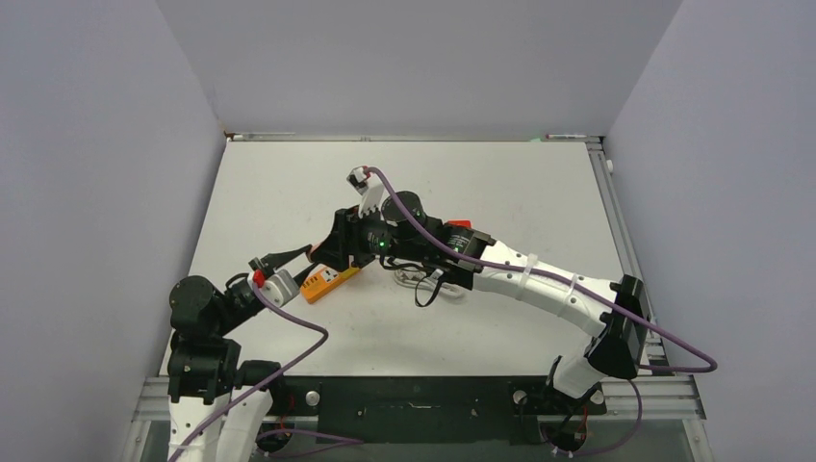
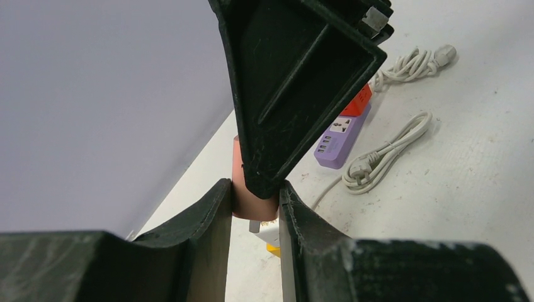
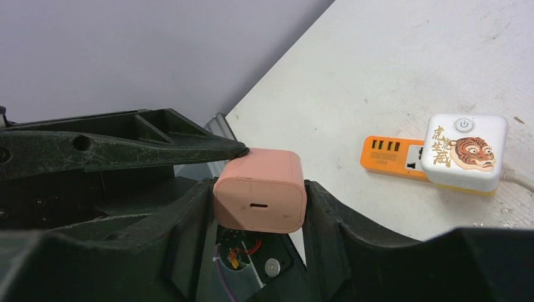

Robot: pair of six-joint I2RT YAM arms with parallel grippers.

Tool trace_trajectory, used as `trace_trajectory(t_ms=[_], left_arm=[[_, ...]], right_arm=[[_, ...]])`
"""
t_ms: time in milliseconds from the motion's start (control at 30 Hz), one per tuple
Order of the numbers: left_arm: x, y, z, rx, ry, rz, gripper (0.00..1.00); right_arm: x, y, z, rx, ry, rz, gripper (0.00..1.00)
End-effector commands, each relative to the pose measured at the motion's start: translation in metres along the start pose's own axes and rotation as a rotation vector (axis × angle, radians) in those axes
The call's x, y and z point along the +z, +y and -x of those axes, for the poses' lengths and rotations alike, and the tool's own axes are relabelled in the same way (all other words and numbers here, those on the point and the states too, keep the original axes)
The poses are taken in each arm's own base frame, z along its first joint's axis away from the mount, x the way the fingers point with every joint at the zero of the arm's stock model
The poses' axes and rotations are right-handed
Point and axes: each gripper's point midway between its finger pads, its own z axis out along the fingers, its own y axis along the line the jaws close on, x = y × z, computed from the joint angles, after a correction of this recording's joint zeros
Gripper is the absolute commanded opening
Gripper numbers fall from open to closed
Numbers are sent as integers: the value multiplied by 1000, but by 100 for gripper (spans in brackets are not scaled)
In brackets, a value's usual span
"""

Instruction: Insert the plug

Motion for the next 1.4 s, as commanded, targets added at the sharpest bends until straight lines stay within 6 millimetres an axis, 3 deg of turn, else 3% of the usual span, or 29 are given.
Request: trace_trajectory(t_ms=[0, 133, 233, 267, 300, 333, 467, 700, 867, 1000, 1100, 1367], left_arm=[[-2, 0, 8, 29, -18, -6, 0], [-1, -3, 6, 20, -15, -18, 1], [0, -6, 4, -6, -3, -37, 33], [0, -7, 3, -18, 3, -48, 47], [0, -9, 2, -29, 10, -58, 71], [0, -10, 1, -40, 16, -68, 82], [4, -10, -15, -123, 91, -82, 100], [14, 1, -50, -273, 219, -43, 96], [20, 8, -66, -356, 280, -7, 96], [19, 12, -85, -396, 353, 28, 96], [17, 16, -97, -401, 397, 52, 96], [16, 13, -107, -363, 403, 55, 96]], right_arm=[[-4, 13, 28, -22, -83, 3, 37], [-6, 5, 31, -49, -81, -55, 25], [-9, -5, 33, -71, -75, -106, 20], [-10, -8, 32, -79, -68, -124, 19], [-12, -13, 33, -87, -64, -145, 18], [-15, -19, 33, -97, -56, -170, 17], [-32, -57, 32, -121, -18, -313, 16], [-84, -156, 31, -128, 90, -646, 15], [-117, -210, 31, -128, 141, -838, 14], [-135, -240, 32, -112, 168, -928, 14], [-141, -252, 33, -105, 185, -959, 14], [-153, -285, 18, -62, 237, -986, 12]])
